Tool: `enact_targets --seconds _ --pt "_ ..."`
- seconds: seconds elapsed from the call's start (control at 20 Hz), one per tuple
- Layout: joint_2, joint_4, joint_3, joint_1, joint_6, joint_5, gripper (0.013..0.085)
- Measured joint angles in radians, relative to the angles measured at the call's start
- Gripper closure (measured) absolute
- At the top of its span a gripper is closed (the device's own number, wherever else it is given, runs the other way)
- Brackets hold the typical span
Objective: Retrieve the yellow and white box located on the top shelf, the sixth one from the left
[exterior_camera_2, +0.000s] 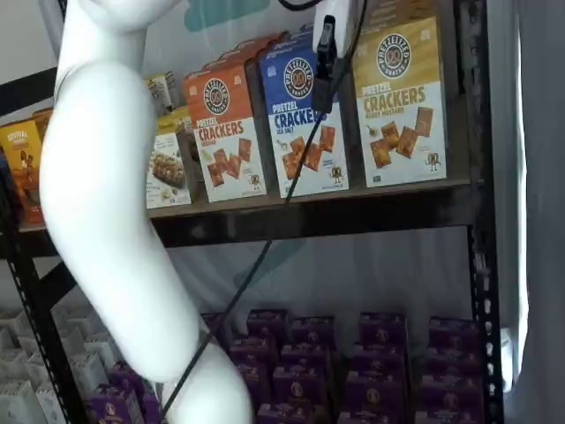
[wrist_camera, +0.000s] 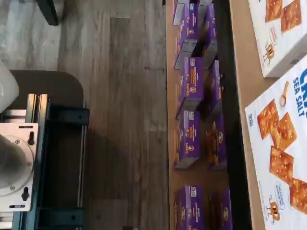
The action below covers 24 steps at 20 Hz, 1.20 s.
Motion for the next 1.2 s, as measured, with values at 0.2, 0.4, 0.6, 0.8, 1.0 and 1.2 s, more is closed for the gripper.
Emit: enact_targets --seconds 0.2,0.4,0.6,0.8,1.0,1.2 --pt "-0.06 -0.165 0.055 0.096 0.016 -0.038 0.013" --pt "-0.096 -0.157 0.098 0.101 0.024 -0.056 0.013" --pt "-0.104 -0.096 0.095 0.07 0.021 -0.072 0.013" --pt "-0.078 -0.009 0.044 0.022 0.02 -0.068 0.013" --pt "-0.085 0.129 0.041 -0.044 0.022 -0.124 0.013" --pt "-0.164 0.237 0.155 -0.075 -0.004 -0.314 0.013"
